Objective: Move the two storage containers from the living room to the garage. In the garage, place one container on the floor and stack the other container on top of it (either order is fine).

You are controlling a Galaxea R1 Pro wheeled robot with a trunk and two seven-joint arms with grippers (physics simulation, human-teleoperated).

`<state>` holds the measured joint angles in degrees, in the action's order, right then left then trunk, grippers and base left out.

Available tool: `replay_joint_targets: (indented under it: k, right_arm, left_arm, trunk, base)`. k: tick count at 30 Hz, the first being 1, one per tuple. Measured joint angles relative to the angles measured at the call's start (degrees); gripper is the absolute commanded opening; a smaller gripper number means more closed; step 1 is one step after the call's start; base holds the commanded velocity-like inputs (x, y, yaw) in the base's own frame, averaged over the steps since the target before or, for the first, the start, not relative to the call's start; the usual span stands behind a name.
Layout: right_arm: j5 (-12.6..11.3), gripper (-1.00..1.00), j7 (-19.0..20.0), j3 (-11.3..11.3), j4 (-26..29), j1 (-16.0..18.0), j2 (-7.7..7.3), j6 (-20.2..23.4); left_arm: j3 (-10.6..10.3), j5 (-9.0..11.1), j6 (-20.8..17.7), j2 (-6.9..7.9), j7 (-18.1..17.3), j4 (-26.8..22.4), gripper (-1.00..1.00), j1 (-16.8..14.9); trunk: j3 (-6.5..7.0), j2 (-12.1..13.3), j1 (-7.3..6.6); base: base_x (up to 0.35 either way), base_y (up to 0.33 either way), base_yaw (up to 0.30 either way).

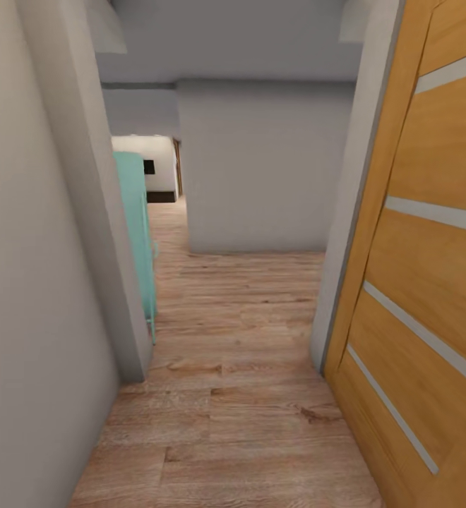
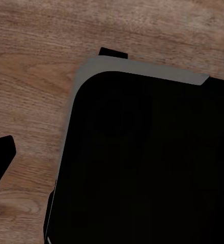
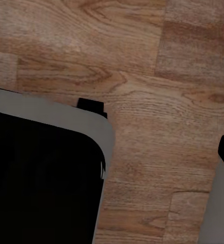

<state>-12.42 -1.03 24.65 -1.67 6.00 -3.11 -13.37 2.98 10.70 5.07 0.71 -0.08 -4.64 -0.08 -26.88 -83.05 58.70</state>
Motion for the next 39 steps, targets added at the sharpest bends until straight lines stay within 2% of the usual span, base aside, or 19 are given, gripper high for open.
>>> replay_joint_targets:
  k: [13, 25, 39]
  right_arm:
    - [-0.07, 1.00, -0.02, 0.00, 0.00, 0.00, 0.13, 0.03]
    - [-0.09, 1.00, -0.10, 0.00, 0.00, 0.00, 0.01, 0.00]
    - [0.08, 1.00, -0.07, 0.02, 0.00, 0.00, -0.04, 0.00]
  left_arm:
    - [0.00, 0.07, -0.09, 0.08, 0.00, 0.08, 1.00, 0.00]
    - [0.03, 0.09, -0.09, 0.09, 0.00, 0.09, 1.00, 0.00]
    - [0.05, 0.10, -0.08, 0.09, 0.00, 0.24, 1.00, 0.00]
  trunk:
    - [0.00, 0.00, 0.00]
    - [0.00, 0.00, 0.00]
    - [0.00, 0.00, 0.00]
  base:
    - [0.315, -0.106, 0.001]
    - [0.314, -0.108, 0.208]
    - [0.316, -0.080, 0.021]
